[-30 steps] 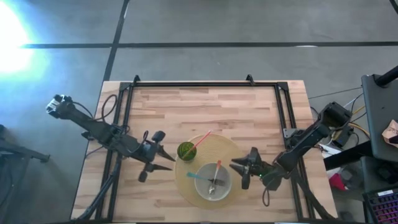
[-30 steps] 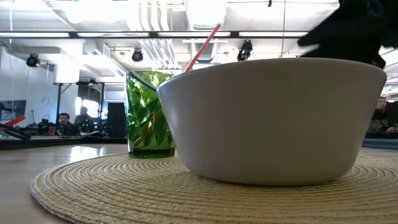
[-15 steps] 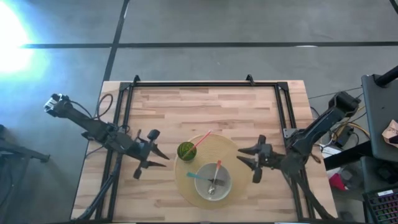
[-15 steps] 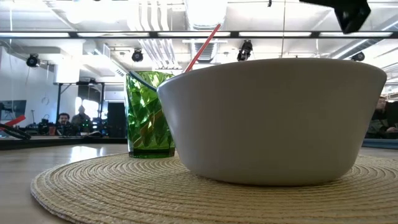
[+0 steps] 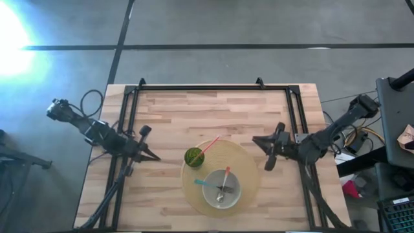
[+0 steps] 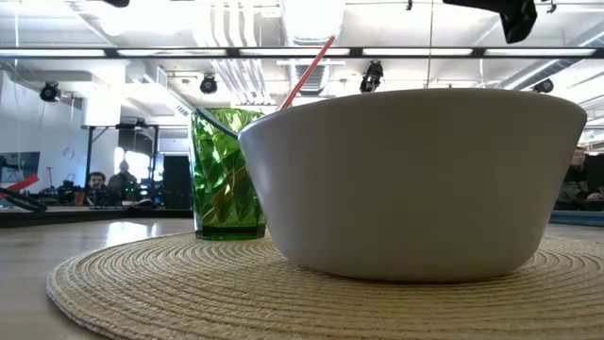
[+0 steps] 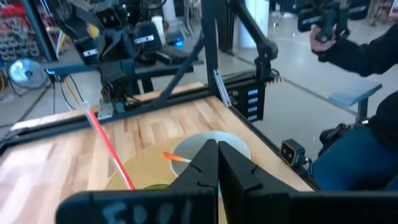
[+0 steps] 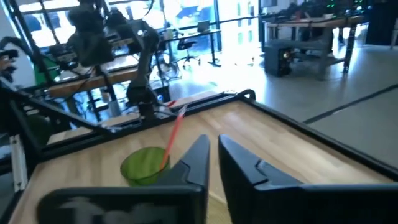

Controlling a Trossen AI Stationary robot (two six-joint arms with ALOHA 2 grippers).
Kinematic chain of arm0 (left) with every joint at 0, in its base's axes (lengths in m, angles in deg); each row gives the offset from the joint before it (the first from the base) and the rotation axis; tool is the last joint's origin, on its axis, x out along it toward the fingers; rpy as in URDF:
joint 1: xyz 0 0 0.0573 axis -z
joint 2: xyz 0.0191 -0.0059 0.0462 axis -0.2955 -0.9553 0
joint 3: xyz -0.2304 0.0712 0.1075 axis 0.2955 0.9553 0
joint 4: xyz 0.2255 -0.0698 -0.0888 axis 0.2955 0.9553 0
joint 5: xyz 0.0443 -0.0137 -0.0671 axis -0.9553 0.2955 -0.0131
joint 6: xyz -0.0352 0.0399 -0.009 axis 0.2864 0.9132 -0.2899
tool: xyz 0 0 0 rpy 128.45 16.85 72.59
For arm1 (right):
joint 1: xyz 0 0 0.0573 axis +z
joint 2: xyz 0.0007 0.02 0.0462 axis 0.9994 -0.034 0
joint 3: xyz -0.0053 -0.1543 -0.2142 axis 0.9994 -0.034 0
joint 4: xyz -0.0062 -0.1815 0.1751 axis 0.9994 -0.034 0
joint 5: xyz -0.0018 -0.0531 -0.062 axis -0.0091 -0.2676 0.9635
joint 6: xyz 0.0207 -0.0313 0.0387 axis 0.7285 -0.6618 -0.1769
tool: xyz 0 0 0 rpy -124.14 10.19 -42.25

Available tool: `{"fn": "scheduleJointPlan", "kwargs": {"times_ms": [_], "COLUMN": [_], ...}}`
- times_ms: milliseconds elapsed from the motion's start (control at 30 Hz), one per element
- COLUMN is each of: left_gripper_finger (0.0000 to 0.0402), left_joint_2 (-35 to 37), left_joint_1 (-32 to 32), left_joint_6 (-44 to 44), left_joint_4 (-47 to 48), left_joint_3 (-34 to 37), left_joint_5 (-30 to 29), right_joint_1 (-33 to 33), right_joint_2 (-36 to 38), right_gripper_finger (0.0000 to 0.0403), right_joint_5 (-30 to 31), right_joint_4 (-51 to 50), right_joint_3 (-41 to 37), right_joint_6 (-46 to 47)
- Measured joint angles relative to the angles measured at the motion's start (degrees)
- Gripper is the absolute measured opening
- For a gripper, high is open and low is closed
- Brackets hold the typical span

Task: Pick & Place Utensil
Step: Return to Home Position

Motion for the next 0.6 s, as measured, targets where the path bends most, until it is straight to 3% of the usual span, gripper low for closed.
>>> {"fn": "scheduleJointPlan", "kwargs": {"times_ms": [133, 600], "left_gripper_finger": [0.0002, 0.0], "left_joint_2": [4.67, 17.38], "left_joint_1": [-0.04, -1.75], "left_joint_6": [0.78, 5.0], "left_joint_4": [-0.94, -7.51], "left_joint_3": [2.54, 11.28], "left_joint_5": [0.0, -1.09], "right_joint_1": [-2.67, -18.36], "right_joint_2": [2.6, 7.43], "right_gripper_finger": [0.0012, 0.0008], "right_joint_5": [-4.0, -22.97], "right_joint_4": [-0.07, -0.07], "right_joint_3": [-0.02, -0.09], "right_joint_6": [-3.22, -11.94]}}
